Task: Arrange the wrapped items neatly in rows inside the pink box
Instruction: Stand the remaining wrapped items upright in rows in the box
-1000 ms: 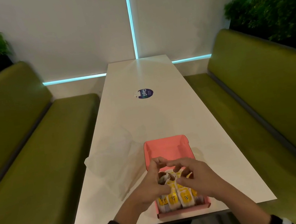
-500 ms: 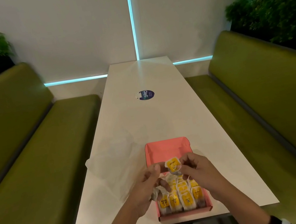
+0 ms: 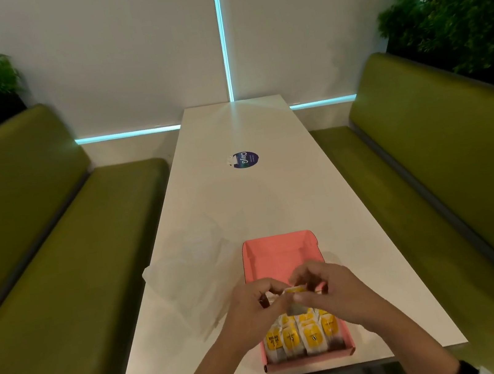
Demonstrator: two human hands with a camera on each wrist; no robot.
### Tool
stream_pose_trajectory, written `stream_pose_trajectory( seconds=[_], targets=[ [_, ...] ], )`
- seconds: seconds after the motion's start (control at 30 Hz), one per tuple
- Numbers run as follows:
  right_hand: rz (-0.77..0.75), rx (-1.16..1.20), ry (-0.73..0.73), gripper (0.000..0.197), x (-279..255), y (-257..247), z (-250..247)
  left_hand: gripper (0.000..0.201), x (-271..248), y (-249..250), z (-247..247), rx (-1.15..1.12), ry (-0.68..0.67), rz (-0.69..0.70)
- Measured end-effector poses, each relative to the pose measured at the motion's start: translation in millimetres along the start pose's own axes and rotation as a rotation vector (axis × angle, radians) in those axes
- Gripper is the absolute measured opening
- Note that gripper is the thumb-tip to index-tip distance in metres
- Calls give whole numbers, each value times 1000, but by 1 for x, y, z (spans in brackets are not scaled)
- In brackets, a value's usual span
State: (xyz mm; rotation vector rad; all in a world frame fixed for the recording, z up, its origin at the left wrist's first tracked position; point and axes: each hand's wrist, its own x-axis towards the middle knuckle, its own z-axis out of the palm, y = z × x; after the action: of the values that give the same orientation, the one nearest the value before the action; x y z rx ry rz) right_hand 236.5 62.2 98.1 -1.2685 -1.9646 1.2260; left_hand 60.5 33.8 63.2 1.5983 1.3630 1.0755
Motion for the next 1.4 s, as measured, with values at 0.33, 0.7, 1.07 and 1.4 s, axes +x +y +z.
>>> stream_pose_trajectory(
  seconds=[0.33,0.7,1.07,1.4],
  targets=[
    [-29,-67,533,30,7,-2,-11,16,-1,-5,1,-8,146,-38],
    [95,-192,35,28,2,0,-11,22,-2,-12,-2,-45,188,25],
    [162,-22,28,16,1,11,-5,8,-6,-2,8,98,-37,-50],
    [-52,-117,168,29,-5,28,16,22,-1,-7,12,24,90,-74]
  ],
)
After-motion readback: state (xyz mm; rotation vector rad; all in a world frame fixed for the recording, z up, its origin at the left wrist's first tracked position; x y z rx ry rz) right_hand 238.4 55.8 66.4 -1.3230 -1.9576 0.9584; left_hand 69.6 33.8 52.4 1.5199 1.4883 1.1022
